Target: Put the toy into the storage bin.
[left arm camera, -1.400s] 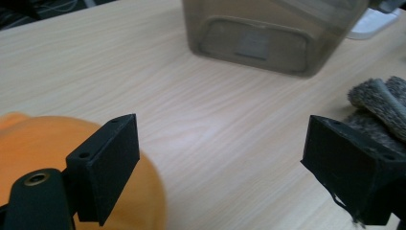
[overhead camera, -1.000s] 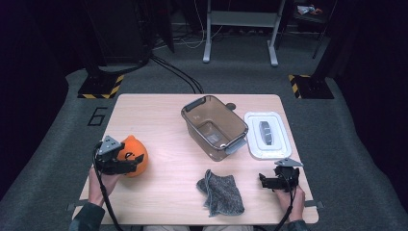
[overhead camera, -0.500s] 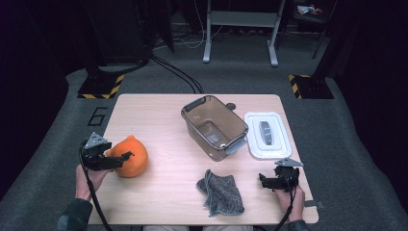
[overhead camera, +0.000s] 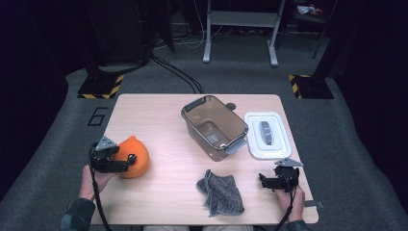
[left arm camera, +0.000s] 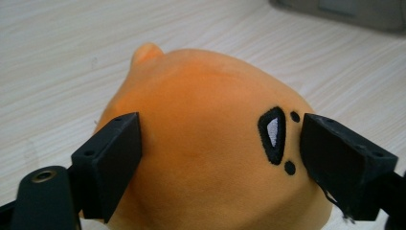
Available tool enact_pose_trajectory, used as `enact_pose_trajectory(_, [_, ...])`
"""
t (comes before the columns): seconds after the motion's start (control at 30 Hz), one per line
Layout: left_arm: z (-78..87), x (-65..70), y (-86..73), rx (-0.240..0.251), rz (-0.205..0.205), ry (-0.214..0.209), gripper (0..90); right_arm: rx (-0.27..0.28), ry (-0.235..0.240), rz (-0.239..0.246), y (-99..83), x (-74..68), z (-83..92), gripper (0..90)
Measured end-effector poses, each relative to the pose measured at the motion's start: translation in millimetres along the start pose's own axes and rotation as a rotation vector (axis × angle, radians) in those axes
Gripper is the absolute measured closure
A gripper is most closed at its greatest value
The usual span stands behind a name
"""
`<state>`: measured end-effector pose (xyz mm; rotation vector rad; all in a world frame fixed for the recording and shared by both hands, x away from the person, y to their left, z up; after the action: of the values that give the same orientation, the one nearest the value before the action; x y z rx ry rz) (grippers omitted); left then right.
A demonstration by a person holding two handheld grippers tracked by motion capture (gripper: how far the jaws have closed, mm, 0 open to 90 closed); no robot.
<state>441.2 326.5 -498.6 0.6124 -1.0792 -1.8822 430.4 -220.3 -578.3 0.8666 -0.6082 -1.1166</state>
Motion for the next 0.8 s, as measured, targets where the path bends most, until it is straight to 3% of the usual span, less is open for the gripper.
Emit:
enact_pose_trajectory(0.17, [-8.6,7.9,-6.1,-0.022,-0.062,0.039,23.3,0.000,-0.001,-0.001,0.0,0.0,0.0,0.2])
enact_pose_trajectory(0.53, [-14.3,7.6,-8.6,-0.065,-0.045,0.056,41.1,-0.006,0.003,-0.004,-0.3,-0.7,0.1,0.2])
enact_pose_trajectory(0.8, [-13.3,6.4,-7.2,-0.051,-0.051,0.079,55.0,-0.004,0.005,0.002,-0.1,0.0,-0.3,0.2])
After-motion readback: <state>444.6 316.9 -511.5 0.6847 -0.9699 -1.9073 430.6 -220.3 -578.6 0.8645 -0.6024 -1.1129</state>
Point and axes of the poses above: each handheld gripper's, and its own axes: z roughly backward along the jaws, y roughly out of its top, x roughly to its right, the point moved 7 cm from there along -z, roughly forward along the jaws, and after that the axes turned 11 degrees about x, right-handed, at the moved point
